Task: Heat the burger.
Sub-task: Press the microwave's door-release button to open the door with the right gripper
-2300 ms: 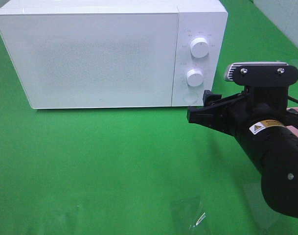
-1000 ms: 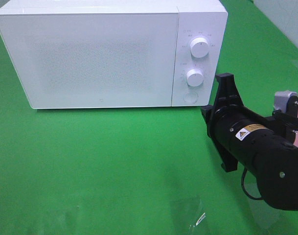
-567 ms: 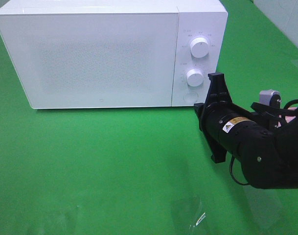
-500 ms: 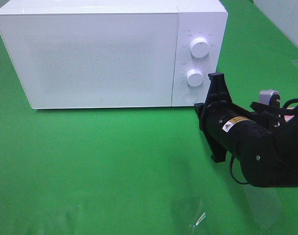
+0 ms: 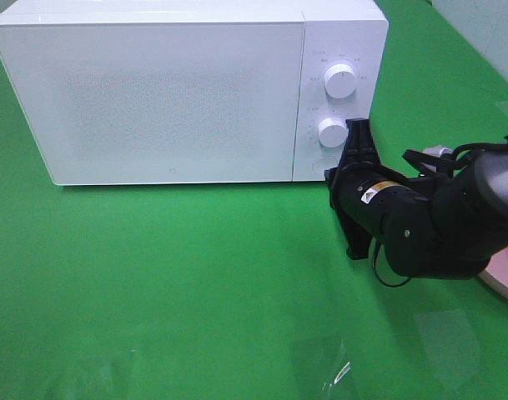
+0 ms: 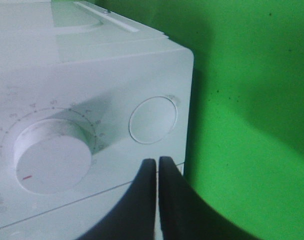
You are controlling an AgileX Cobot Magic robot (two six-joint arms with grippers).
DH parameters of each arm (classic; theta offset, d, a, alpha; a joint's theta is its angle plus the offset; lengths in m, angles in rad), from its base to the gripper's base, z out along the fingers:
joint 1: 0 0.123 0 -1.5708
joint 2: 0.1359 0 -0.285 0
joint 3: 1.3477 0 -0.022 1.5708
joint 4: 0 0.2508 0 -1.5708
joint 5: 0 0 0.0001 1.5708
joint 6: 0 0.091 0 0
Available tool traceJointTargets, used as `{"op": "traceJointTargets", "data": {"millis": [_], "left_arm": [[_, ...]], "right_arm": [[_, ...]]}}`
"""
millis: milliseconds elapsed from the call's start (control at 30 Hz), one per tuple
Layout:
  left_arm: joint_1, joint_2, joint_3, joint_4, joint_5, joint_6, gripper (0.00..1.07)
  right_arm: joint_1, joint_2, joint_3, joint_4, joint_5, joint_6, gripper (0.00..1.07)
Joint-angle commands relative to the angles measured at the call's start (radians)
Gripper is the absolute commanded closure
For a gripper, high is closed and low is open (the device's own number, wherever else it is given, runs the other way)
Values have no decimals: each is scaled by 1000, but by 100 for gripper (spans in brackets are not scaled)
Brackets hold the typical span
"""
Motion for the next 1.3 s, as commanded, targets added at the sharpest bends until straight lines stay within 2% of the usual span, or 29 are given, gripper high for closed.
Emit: {"op": "traceJointTargets", "data": {"millis": [33, 400, 767, 1300], "left_arm": [[1, -17, 0, -6, 1, -6, 7], [1, -17, 0, -6, 1, -6, 7], [1, -17, 0, -6, 1, -6, 7], [1, -17, 0, -6, 1, -6, 7]], "right_arm": [[-5, 18, -30, -11, 8, 7, 107], [-17, 101, -119, 7, 6, 4, 107], [-64, 126, -145, -15, -1, 0, 107], [-64, 147, -184, -21, -16, 0, 107]]}}
